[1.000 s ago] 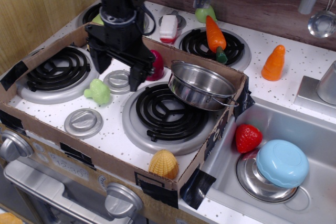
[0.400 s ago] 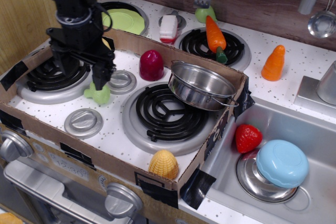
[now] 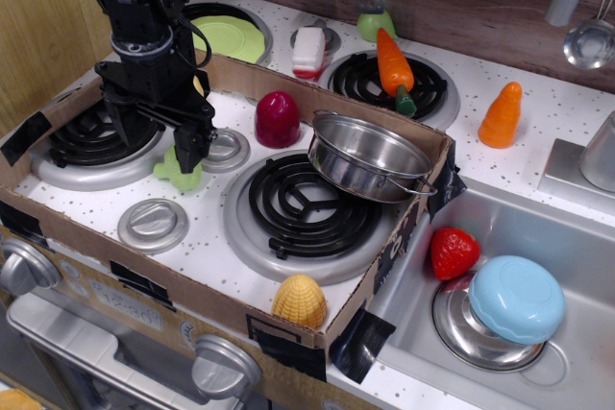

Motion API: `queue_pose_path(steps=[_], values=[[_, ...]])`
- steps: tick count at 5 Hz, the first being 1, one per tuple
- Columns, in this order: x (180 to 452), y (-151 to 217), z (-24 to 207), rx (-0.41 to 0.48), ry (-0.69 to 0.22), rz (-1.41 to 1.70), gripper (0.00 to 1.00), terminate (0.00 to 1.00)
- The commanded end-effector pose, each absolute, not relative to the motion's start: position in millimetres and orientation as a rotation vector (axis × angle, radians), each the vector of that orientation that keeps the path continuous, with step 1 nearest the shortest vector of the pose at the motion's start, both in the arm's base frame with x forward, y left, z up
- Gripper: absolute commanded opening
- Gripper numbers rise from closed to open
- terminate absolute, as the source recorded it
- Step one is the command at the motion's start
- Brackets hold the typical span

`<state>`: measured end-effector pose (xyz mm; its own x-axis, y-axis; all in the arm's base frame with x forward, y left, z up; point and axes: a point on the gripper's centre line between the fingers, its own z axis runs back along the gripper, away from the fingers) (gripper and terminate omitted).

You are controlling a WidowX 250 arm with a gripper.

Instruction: Put broccoli in pot

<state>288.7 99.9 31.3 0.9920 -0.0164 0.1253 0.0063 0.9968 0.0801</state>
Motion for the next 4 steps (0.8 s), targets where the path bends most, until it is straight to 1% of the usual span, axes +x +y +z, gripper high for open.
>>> queue_pose_path(steps=[1, 3, 4], values=[[306.4, 91.3, 30.1, 0.052, -0.152, -0.053, 1.0, 0.0], [303.4, 69.6, 15.2, 0.027, -0.169, -0.047, 1.0, 0.0], [304.8, 66.7, 12.1, 0.013, -0.181, -0.051, 0.0, 0.0]])
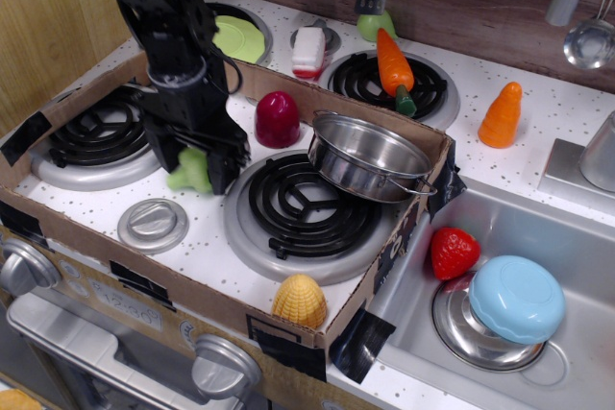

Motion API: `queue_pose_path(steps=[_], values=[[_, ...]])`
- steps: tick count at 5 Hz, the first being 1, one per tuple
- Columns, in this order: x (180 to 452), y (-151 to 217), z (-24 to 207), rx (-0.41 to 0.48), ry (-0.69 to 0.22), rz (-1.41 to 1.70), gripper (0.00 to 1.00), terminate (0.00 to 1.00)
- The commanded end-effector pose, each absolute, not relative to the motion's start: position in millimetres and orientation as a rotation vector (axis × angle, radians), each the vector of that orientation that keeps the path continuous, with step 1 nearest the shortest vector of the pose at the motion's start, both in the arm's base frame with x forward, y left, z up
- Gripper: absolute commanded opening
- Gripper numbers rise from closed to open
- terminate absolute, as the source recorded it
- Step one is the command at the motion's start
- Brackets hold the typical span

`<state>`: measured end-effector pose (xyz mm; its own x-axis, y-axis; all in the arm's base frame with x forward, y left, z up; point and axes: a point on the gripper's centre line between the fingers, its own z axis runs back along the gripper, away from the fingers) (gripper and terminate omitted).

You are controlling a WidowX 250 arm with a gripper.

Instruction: Put broccoli in pot

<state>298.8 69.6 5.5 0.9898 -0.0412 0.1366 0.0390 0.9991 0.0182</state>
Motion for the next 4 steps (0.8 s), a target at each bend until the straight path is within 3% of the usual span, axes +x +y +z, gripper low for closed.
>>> queue_pose_path(steps=[1, 2, 4], values=[[313.7, 66.6, 10.3, 0.01, -0.189, -0.073, 0.0, 0.0], [320.4, 67.7, 14.5, 0.029, -0.192, -0.083, 0.0, 0.0], [324.4, 63.9, 59.3, 0.085, -0.2, -0.059, 0.0, 0.0]])
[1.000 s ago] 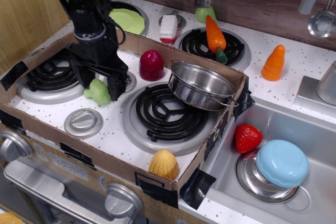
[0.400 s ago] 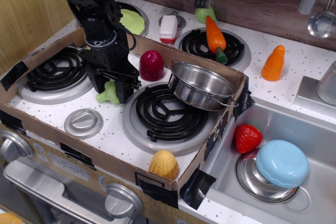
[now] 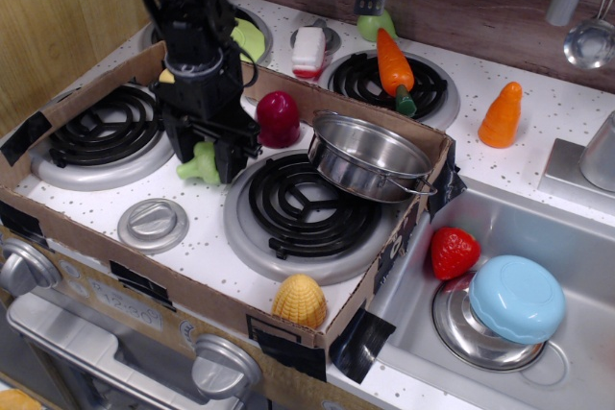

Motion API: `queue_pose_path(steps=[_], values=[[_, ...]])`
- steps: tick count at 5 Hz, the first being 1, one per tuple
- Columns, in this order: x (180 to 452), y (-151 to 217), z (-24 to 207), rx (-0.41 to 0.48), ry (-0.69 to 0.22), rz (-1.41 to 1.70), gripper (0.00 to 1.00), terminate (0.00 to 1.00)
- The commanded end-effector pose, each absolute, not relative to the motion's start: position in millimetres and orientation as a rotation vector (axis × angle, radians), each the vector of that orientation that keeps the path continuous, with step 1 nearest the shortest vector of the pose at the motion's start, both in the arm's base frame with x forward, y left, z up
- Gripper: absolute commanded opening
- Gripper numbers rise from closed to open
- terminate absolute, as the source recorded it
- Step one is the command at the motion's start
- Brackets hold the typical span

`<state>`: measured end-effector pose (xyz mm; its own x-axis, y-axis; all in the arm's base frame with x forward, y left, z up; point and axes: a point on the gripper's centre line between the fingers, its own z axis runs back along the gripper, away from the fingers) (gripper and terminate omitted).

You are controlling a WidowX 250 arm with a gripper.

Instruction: Put broccoli in pot

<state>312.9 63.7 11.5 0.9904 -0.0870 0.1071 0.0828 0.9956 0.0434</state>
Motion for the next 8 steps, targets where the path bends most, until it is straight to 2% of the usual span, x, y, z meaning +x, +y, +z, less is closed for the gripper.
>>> queue_pose_path(steps=[1, 2, 3, 4, 5, 8], values=[[324.5, 62.2, 79.5, 0.109, -0.187, -0.053, 0.0, 0.0], [320.6, 57.8, 102.9, 0.152, -0.171, -0.031, 0.0, 0.0], [323.5, 45.0, 130.7, 0.144, -0.175, -0.022, 0.0, 0.0], [329.8, 29.6, 156.2, 0.089, -0.205, -0.023, 0.0, 0.0], [332.6, 8.8, 157.3, 0.026, -0.276, 0.0, 0.0, 0.0], [342.5, -45.9, 118.2, -0.149, -0.311, -0.029, 0.0, 0.0]])
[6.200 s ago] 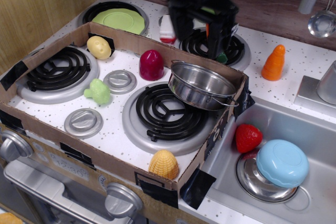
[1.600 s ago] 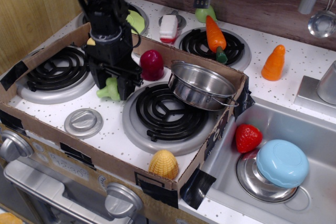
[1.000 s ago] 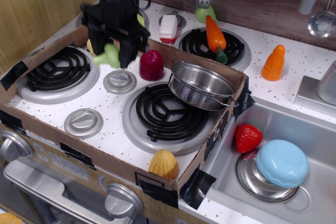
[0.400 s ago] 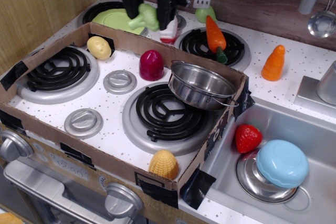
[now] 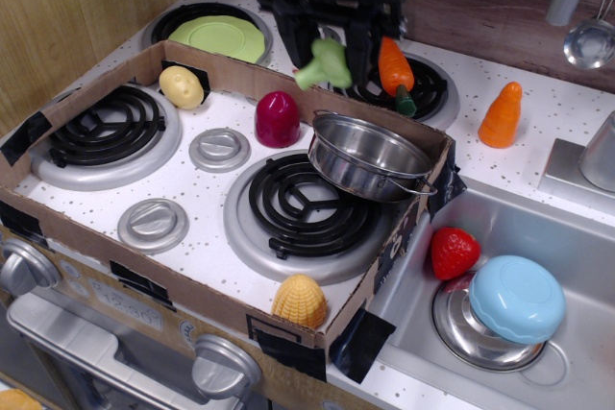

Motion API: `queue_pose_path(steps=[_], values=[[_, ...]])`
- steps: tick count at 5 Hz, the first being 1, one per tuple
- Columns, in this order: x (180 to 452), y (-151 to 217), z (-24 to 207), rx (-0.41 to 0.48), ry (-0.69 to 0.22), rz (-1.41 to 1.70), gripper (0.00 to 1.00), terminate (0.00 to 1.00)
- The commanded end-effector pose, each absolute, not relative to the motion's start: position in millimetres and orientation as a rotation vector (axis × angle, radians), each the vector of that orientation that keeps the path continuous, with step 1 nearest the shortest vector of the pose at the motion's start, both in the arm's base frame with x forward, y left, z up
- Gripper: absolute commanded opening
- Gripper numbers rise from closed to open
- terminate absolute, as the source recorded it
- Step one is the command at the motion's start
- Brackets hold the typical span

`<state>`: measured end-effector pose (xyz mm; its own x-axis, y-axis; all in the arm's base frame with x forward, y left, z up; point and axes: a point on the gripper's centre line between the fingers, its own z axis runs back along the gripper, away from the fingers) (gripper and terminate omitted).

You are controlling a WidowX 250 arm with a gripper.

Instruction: Put broccoli in pot

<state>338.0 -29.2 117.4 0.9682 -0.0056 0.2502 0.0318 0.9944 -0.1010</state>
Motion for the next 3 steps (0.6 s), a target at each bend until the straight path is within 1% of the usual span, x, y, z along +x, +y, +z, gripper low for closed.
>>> queue_pose_path(steps=[1, 2, 3], values=[[349.0, -61.7, 105.1, -0.186, -0.355, -0.056, 0.0, 0.0], [359.3, -73.5, 100.2, -0.247, -0.34, -0.103, 1.0, 0.0], [366.5, -76.7, 100.3, -0.226, -0.351, -0.156, 1.0, 0.0]])
